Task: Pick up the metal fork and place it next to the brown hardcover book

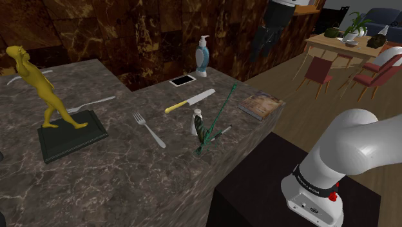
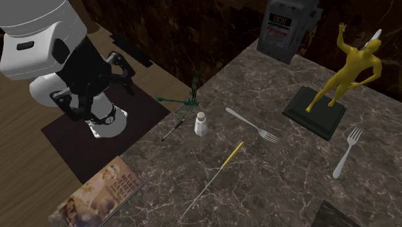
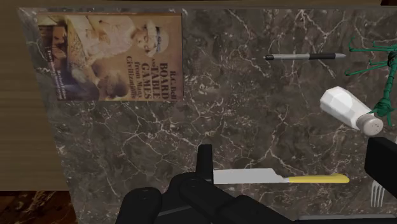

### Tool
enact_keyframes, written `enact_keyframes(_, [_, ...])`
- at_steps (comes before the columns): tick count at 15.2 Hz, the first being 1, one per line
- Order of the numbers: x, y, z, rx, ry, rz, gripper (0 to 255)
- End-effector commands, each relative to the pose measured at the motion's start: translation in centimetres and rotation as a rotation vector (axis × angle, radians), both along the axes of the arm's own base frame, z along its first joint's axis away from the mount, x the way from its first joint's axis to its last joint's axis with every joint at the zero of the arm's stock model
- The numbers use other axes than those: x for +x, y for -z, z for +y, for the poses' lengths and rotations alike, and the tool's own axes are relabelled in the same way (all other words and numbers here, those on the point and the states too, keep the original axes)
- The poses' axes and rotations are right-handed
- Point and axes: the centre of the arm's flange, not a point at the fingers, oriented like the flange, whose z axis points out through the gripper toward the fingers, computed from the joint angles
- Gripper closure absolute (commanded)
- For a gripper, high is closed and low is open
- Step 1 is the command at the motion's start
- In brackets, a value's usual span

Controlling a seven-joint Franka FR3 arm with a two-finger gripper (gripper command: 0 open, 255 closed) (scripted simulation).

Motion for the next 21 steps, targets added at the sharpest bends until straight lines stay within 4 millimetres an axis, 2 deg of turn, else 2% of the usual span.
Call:
enact_keyframes(1, [0.0,0.0,0.0,0.000,0.000,0.000,0])
enact_keyframes(21, [14.6,12.4,18.9,-0.016,0.048,0.041,0])
